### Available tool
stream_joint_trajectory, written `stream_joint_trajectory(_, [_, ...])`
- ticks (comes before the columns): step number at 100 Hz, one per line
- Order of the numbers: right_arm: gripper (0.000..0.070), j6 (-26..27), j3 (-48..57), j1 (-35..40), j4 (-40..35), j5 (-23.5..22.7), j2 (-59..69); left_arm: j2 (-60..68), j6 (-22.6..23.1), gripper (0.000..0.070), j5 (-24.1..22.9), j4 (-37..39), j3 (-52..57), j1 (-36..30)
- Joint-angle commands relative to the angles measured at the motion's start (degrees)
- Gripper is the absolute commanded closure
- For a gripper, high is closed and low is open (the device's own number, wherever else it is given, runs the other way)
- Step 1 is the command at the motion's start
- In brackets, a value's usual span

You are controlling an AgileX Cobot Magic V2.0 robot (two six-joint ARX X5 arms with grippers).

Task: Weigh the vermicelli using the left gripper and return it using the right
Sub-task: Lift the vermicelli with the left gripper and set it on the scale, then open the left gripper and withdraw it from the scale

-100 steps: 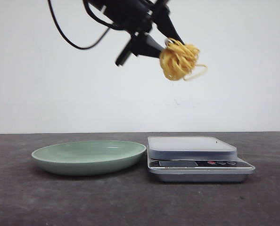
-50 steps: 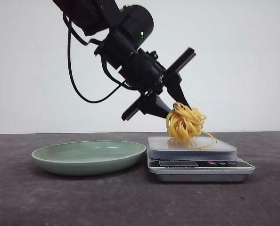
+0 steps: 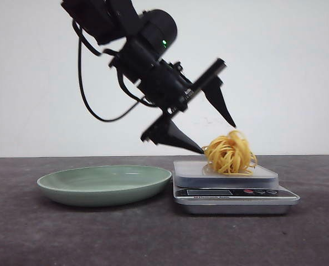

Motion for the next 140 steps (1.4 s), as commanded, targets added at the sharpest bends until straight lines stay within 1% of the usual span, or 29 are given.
stream_joint_trajectory(1, [0.0136,-0.85,0.92,0.09,0.11,0.02,0.17,-2.93,2.95,0.0256,-0.26,-0.13,0.92,0.55])
stream_joint_trajectory(4, [0.0136,-0.85,0.92,0.09,-0.02,0.02,0.17,-4.39,4.02,0.0283,-0.48,-0.72,0.92,1.01])
stream_joint_trajectory(10, [0.0136,-0.85,0.92,0.09,-0.37,0.04,0.17,-7.89,6.38,0.0306,-1.25,-2.29,0.92,1.81])
stream_joint_trajectory(19, [0.0136,-0.85,0.92,0.09,-0.87,0.02,0.17,-14.43,11.04,0.0308,-2.80,-6.25,0.92,2.89])
stream_joint_trajectory(25, [0.0136,-0.87,0.92,0.09,-0.98,0.04,0.17,-19.34,14.34,0.0308,-5.09,-9.51,0.92,3.21])
stream_joint_trajectory(31, [0.0136,-0.85,0.92,0.09,-0.94,0.04,0.17,-24.57,17.94,0.0308,-8.90,-13.00,0.92,3.21])
stream_joint_trajectory(33, [0.0136,-0.87,0.92,0.09,-0.94,0.04,0.17,-27.32,19.43,0.0308,-11.34,-14.75,0.92,3.21])
stream_joint_trajectory(36, [0.0136,-0.87,0.92,0.09,-0.92,0.04,0.17,-29.09,20.35,0.0308,-12.92,-15.82,0.92,3.21])
stream_joint_trajectory(43, [0.0136,-1.16,0.92,0.09,-0.92,0.04,0.17,-35.34,23.89,0.0308,-18.40,-19.37,0.92,3.21])
stream_joint_trajectory(49, [0.0136,-1.66,0.92,0.09,-0.96,0.04,0.17,-40.61,25.49,0.0308,-22.67,-22.18,0.92,3.15])
stream_joint_trajectory(55, [0.0136,-1.70,0.92,0.09,-0.98,0.04,0.17,-45.55,26.91,0.0308,-25.49,-24.83,0.92,3.10])
stream_joint_trajectory(64, [0.0136,-1.77,0.92,0.09,-1.05,0.04,0.17,-52.46,28.41,0.0308,-28.09,-29.44,0.92,3.10])
stream_joint_trajectory(87, [0.0136,-1.95,0.92,0.09,-1.31,0.04,0.17,-67.08,28.17,0.0308,-34.71,-44.52,0.72,3.10])
stream_joint_trajectory(100, [0.0136,-2.16,0.92,0.09,-1.33,0.04,0.17,-74.97,25.83,0.0308,-35.76,-50.84,-0.85,3.13])
stream_joint_trajectory(112, [0.0136,-2.38,0.92,0.09,-1.31,0.04,0.20,-83.12,22.47,0.0312,-36.22,-53.68,-4.11,3.13])
stream_joint_trajectory(120, [0.0136,-2.36,0.92,0.09,-1.31,0.02,0.20,-88.63,20.44,0.0313,-37.46,-55.01,-6.99,3.13])
stream_joint_trajectory(135, [0.0137,-2.32,0.92,0.79,-1.27,-0.07,0.66,-97.42,16.33,0.0320,-38.82,-57.27,-14.32,3.15])
stream_joint_trajectory(140, [0.0137,-2.19,0.92,1.42,-1.29,-0.22,1.29,-99.56,15.69,0.0320,-38.95,-57.68,-17.05,3.15])
